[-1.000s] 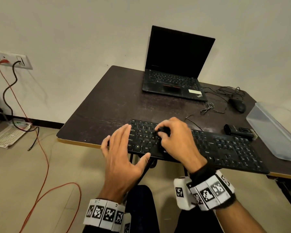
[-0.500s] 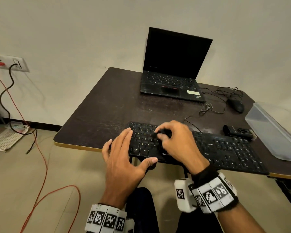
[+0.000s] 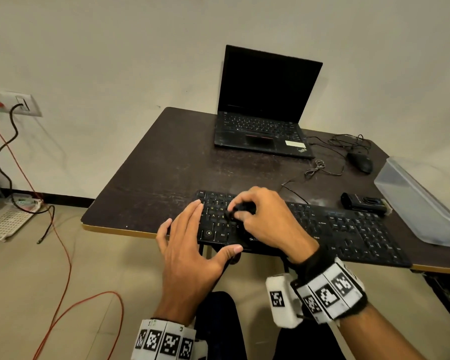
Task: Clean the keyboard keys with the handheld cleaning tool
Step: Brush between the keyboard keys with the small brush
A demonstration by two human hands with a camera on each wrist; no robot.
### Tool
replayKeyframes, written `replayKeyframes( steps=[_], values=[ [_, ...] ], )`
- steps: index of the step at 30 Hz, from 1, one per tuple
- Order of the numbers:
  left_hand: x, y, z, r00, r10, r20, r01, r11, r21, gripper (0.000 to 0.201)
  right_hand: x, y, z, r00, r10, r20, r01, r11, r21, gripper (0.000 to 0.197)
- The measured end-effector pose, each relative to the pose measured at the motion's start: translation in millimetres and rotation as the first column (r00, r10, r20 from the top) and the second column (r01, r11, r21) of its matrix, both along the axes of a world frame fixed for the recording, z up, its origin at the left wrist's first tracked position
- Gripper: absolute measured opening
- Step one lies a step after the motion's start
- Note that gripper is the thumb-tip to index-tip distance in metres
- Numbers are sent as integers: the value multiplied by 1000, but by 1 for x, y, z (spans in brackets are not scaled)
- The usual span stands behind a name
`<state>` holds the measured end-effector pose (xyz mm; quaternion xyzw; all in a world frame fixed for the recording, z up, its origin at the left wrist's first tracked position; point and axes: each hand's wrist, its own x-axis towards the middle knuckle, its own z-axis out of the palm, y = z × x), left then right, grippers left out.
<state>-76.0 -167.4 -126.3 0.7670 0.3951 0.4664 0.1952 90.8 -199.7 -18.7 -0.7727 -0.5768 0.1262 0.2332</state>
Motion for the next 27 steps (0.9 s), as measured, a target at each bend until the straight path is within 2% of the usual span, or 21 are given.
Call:
replayKeyframes(
  steps=[2,5,9,14,19,23,27],
  values=[
    [0,-1,1,1000,-1,6,1,1000,-6,105,3,-2,2,999,-31,-15,31,1000,1,17],
    [1,0,1,1000,5,-9,-5,1000,-6,103,6,13,7,995,-93,46,91,995,39,17],
    [0,0,1,1000,-3,-4,2,1000,-3,104,-5,16,5,998,10,62,-7,999,-43,16],
    [0,-1,2,1000,-2,7,2,1000,-13,102,4,23,8,992,-121,27,120,993,7,18],
    [-2,-1,2,1000,-10,11,10,1000,-21,104,-9,22,9,1000,-3,-4,3,996,-85,19],
    [-1,-1,3,1000,1,27,0,1000,-20,102,1,22,15,991,-135,4,135,990,-46,22],
    [-2,-1,3,1000,-1,25,2,1000,-15,101,-1,36,18,997,-74,-17,71,990,-123,32]
  ],
)
